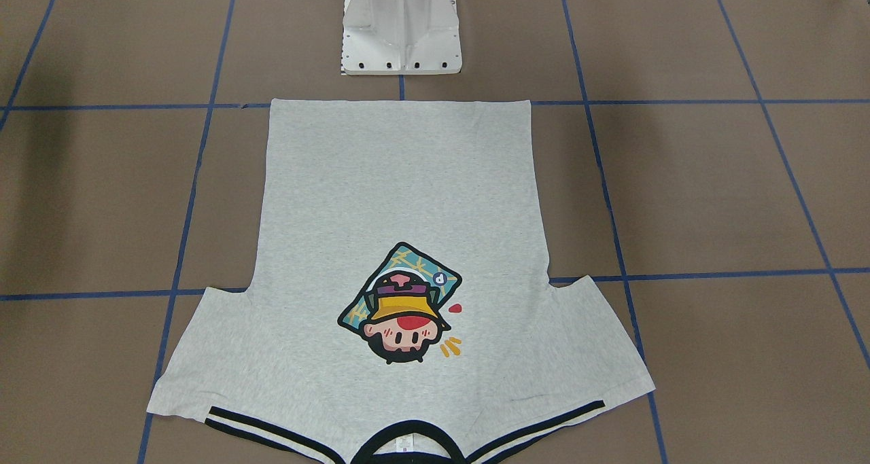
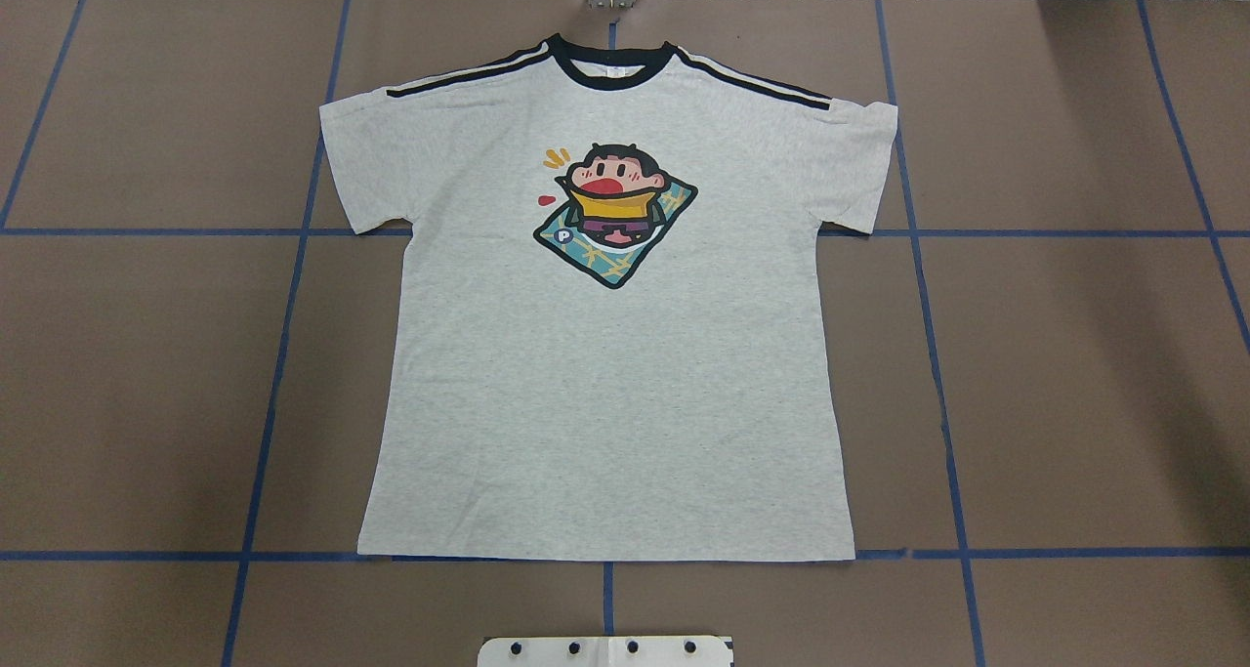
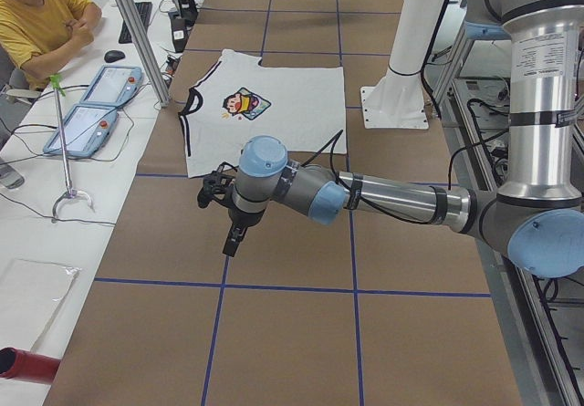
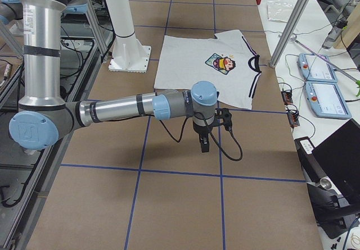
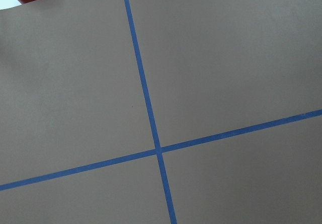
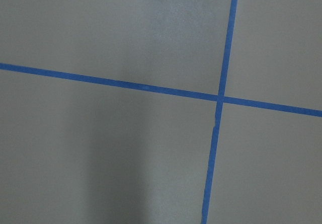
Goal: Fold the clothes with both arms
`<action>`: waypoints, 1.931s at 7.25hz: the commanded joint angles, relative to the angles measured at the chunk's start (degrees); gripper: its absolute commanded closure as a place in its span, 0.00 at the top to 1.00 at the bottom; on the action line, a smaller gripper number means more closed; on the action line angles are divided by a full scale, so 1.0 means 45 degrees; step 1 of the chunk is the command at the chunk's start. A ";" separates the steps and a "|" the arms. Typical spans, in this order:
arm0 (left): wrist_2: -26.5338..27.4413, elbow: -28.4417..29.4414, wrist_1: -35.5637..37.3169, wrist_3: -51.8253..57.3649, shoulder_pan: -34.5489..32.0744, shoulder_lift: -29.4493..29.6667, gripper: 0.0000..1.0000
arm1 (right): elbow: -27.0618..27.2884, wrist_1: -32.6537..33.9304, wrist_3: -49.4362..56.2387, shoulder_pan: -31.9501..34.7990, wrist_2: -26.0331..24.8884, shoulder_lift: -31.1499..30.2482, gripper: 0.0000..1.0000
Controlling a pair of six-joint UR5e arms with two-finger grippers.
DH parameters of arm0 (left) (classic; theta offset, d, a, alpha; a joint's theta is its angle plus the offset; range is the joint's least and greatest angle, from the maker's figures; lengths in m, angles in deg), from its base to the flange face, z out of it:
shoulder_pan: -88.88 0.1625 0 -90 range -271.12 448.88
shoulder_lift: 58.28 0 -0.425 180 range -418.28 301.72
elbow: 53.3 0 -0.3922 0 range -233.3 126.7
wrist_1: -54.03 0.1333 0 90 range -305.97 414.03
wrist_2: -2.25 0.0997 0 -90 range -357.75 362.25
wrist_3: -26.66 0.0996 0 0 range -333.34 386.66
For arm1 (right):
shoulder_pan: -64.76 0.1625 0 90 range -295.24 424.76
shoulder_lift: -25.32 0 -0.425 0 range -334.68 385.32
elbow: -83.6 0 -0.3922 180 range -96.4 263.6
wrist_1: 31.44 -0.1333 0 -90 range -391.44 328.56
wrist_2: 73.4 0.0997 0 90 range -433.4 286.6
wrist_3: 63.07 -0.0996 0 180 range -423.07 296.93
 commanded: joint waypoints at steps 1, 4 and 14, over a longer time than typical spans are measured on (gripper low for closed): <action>0.0002 -0.0203 -0.0387 0.0216 0.0010 -0.0147 1.00 | 0.0007 0.0029 -0.0019 0.0000 0.0041 -0.0017 1.00; -0.0211 -0.0069 -0.0487 0.0160 0.0030 -0.0207 1.00 | -0.0090 0.0029 -0.0018 0.0000 0.0081 -0.0017 1.00; -0.0603 -0.0068 -0.0644 0.0102 0.0752 -0.0168 1.00 | -0.3516 -0.1020 -0.0679 -0.1988 0.0002 0.3899 1.00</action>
